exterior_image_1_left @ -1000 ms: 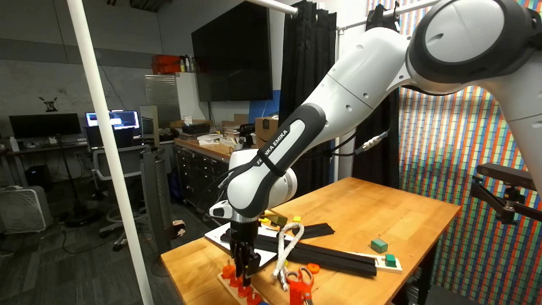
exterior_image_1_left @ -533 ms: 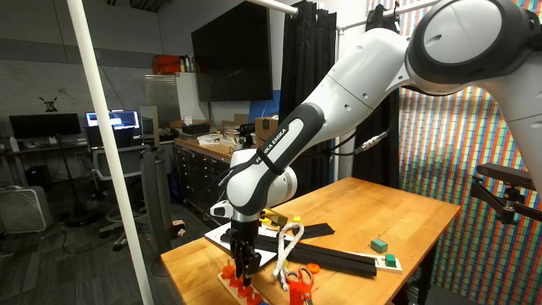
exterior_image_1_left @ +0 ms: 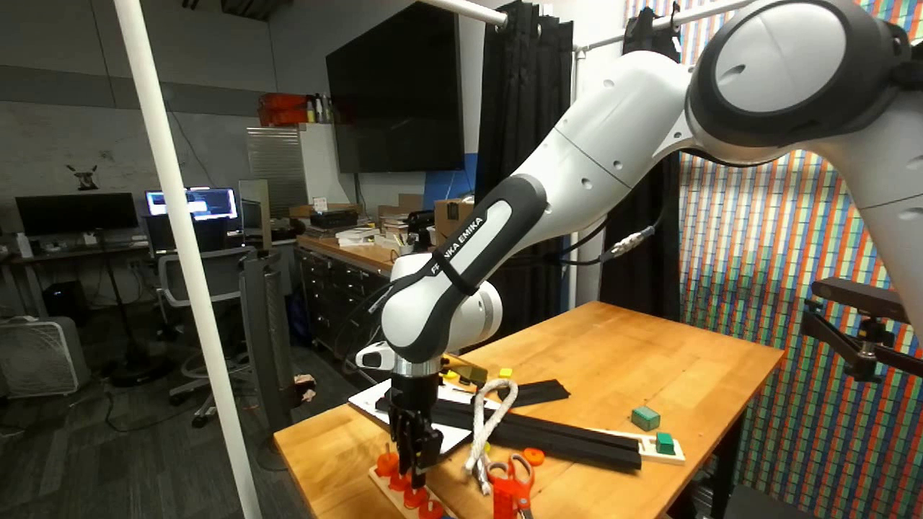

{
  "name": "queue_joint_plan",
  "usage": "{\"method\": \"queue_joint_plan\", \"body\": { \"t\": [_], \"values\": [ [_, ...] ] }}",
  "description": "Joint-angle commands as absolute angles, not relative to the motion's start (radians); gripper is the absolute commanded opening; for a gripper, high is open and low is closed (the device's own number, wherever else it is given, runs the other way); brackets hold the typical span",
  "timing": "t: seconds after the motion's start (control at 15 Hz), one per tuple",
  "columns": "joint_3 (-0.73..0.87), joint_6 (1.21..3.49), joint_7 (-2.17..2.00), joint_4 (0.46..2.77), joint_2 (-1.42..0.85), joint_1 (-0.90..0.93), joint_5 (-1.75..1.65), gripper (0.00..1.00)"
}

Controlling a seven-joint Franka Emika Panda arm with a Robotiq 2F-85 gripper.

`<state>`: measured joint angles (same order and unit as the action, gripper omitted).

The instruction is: Pick up the orange token from the table and put it on the wooden holder.

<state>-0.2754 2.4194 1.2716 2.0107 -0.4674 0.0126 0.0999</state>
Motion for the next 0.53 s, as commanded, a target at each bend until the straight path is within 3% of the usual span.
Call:
{"method": "queue_joint_plan", "body": {
  "t": [0.0,0.47],
  "values": [
    [-0.29,2.393,1.306,1.973,-0.493,0.003,0.132,0.23],
    [-0.291,2.386,1.307,1.968,-0.496,0.006,0.132,0.23]
  ]
}}
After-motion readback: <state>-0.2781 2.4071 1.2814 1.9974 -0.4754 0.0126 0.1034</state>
